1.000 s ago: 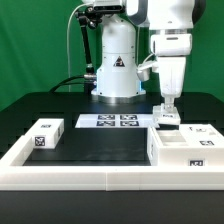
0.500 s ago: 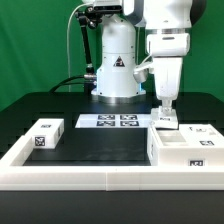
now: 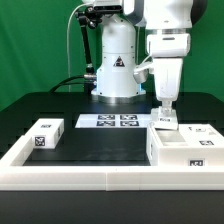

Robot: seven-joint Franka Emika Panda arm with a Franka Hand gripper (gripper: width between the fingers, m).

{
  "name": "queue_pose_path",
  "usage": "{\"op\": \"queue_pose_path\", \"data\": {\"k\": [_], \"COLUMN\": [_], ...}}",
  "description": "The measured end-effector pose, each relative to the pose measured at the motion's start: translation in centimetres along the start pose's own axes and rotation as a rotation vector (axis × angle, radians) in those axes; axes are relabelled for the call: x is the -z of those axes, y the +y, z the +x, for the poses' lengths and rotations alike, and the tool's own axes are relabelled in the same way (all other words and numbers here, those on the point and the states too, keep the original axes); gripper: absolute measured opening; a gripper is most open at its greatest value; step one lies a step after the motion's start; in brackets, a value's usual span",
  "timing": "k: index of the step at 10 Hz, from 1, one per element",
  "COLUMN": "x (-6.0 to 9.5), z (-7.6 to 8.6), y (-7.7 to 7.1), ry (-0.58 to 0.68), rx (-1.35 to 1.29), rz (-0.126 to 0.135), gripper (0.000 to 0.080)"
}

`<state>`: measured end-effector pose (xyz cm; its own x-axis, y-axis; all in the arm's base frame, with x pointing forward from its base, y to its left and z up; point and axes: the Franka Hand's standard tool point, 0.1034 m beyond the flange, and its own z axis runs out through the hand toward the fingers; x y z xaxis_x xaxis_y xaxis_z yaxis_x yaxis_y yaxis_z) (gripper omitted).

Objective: Assemble cabinet

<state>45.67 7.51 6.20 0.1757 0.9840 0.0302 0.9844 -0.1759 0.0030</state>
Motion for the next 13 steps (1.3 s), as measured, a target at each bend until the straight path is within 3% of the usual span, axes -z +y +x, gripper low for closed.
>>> {"op": "queue_pose_path", "data": {"k": [13], "x": [-0.3], "z": [-0.1], "y": [1.7], "ry": [0.007], "rx": [0.103], "rz": [-0.001], "gripper": [0.0068]}}
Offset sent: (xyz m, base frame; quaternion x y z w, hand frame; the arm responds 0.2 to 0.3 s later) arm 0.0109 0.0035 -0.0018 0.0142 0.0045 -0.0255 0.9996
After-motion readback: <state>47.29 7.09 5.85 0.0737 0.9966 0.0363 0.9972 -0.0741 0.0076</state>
